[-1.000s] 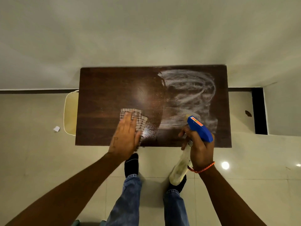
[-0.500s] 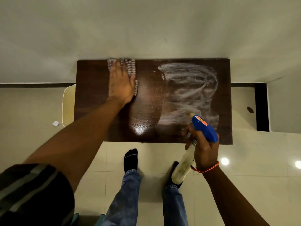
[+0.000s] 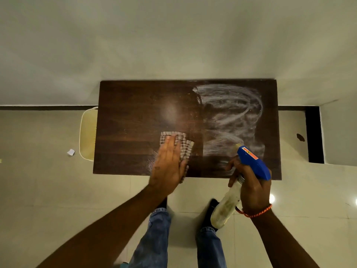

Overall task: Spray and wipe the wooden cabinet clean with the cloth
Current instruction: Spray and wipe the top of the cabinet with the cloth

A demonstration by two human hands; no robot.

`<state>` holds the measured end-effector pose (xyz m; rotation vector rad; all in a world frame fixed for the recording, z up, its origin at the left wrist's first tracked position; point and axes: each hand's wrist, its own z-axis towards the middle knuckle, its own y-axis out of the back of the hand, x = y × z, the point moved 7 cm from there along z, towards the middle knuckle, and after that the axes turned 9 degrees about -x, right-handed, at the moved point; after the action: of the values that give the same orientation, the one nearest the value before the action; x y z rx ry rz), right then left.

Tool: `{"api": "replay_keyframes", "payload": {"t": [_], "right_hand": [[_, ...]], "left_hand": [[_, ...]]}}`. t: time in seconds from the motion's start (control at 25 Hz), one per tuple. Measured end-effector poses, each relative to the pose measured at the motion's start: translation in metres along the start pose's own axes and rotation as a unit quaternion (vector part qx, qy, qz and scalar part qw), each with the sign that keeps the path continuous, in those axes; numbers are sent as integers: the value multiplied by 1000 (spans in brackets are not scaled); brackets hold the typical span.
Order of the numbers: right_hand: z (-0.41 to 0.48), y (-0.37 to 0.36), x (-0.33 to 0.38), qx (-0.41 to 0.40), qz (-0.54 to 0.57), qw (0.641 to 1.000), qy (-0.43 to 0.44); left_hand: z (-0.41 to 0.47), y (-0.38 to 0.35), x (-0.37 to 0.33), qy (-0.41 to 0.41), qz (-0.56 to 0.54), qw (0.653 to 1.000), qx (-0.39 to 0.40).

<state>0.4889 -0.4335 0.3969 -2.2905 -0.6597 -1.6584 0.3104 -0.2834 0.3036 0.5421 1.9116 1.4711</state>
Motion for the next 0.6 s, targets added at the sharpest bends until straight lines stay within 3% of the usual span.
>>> {"api": "replay_keyframes", "payload": {"t": [0.12, 0.24, 0.4, 0.6], "right_hand": [[1, -8, 2, 3, 3, 1000, 3], [-1, -21, 2, 8, 17, 1000, 3], [-6, -34, 0, 14, 25, 1000, -6], [-5, -23, -7, 0, 11, 1000, -7]], "left_hand": [[-8, 28, 102, 96, 10, 995, -13], [-15, 52, 169, 138, 16, 989, -40], [38, 67, 193, 170, 21, 981, -92], [127, 77, 188, 158, 42, 981, -103]]}}
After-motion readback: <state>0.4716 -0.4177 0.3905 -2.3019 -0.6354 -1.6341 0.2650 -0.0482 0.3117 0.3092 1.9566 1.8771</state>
